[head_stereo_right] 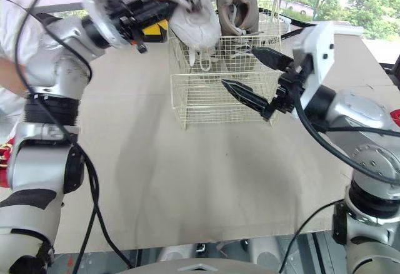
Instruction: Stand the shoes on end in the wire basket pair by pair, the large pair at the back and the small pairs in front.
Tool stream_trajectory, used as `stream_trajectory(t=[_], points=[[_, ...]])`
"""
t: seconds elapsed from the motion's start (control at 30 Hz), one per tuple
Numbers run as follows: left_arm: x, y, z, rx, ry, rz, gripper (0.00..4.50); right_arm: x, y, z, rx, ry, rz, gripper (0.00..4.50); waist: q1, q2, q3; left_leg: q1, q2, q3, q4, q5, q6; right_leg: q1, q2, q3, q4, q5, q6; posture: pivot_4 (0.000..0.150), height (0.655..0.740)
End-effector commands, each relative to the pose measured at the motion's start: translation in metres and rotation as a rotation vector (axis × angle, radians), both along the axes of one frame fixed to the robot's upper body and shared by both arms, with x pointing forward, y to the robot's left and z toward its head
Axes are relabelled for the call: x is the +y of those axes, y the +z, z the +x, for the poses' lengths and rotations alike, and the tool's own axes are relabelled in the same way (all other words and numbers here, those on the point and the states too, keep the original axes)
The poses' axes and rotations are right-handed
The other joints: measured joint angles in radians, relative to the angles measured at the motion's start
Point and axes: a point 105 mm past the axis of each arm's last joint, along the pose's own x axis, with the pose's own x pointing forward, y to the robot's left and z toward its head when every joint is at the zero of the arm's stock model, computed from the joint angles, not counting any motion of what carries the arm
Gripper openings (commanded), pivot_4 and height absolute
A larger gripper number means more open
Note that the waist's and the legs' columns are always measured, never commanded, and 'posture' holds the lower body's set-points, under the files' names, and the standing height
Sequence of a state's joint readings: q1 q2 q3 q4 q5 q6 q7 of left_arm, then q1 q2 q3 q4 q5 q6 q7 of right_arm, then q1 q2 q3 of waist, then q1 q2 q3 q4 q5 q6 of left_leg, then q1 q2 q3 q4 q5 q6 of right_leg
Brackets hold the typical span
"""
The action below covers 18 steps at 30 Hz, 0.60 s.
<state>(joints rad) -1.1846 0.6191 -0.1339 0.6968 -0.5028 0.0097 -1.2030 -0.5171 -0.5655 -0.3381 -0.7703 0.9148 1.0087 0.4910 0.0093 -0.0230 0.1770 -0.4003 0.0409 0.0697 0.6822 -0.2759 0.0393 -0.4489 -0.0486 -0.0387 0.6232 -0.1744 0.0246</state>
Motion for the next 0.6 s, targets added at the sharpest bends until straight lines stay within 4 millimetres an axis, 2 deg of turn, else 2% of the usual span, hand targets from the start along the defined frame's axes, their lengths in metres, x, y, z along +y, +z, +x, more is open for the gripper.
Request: stream_trajectory(t=[0.03, 0.23, 0.37, 0.4, 0.43, 0.47, 0.6], points=[[0.000, 0.004, 0.001, -0.100, -0.020, 0.092, 0.36, -0.007, 0.008, -0.016, -0.071, -0.018, -0.005, 4.50, -0.005, 0.000, 0.000, 0.000, 0.000, 0.000, 0.000, 0.000, 0.001, 0.000, 0.000, 0.000, 0.000, 0.000, 0.000, 0.150, 0.7400], [-0.003, -0.035, 0.016, -0.070, 0.007, 0.246, 0.36, -0.017, 0.001, -0.024, -0.046, -0.080, -0.034, 4.50, -0.002, -0.001, 0.000, -0.002, 0.000, 0.001, 0.001, -0.002, 0.003, -0.001, -0.001, 0.001, -0.001, 0.000, 0.001, 0.150, 0.7400], [0.002, -0.046, 0.016, -0.014, -0.009, 0.266, 0.36, -0.016, -0.004, -0.026, -0.024, -0.090, -0.042, 4.50, 0.000, -0.001, 0.000, -0.001, 0.000, 0.002, 0.002, -0.002, 0.003, -0.001, -0.001, 0.002, 0.000, 0.000, 0.001, 0.150, 0.7400], [0.005, -0.045, 0.016, 0.008, -0.007, 0.253, 1.40, -0.017, -0.006, -0.026, -0.016, -0.092, -0.045, 4.50, 0.000, -0.001, 0.000, -0.001, 0.000, 0.002, 0.003, -0.002, 0.003, -0.001, -0.001, 0.002, 0.001, -0.001, 0.001, 0.150, 0.7400], [0.008, -0.044, 0.015, 0.015, -0.005, 0.249, 1.74, -0.017, -0.007, -0.026, -0.009, -0.093, -0.050, 4.50, -0.001, -0.001, 0.000, -0.001, 0.000, 0.002, 0.003, -0.002, 0.003, -0.001, -0.001, 0.003, 0.001, -0.001, 0.001, 0.150, 0.7400], [0.011, -0.039, 0.015, 0.011, 0.004, 0.229, 2.33, -0.018, -0.008, -0.026, -0.003, -0.090, -0.056, 4.50, -0.003, -0.001, 0.000, 0.000, 0.000, 0.002, 0.003, -0.002, 0.003, -0.001, -0.001, 0.003, 0.002, -0.001, 0.002, 0.150, 0.7400], [0.023, -0.020, 0.008, 0.026, 0.008, 0.145, 4.22, -0.019, -0.009, -0.023, 0.008, -0.080, -0.064, 4.50, -0.012, -0.001, 0.000, 0.001, 0.000, 0.001, 0.003, -0.002, 0.003, -0.001, -0.001, 0.003, 0.003, -0.003, 0.005, 0.150, 0.7400]])
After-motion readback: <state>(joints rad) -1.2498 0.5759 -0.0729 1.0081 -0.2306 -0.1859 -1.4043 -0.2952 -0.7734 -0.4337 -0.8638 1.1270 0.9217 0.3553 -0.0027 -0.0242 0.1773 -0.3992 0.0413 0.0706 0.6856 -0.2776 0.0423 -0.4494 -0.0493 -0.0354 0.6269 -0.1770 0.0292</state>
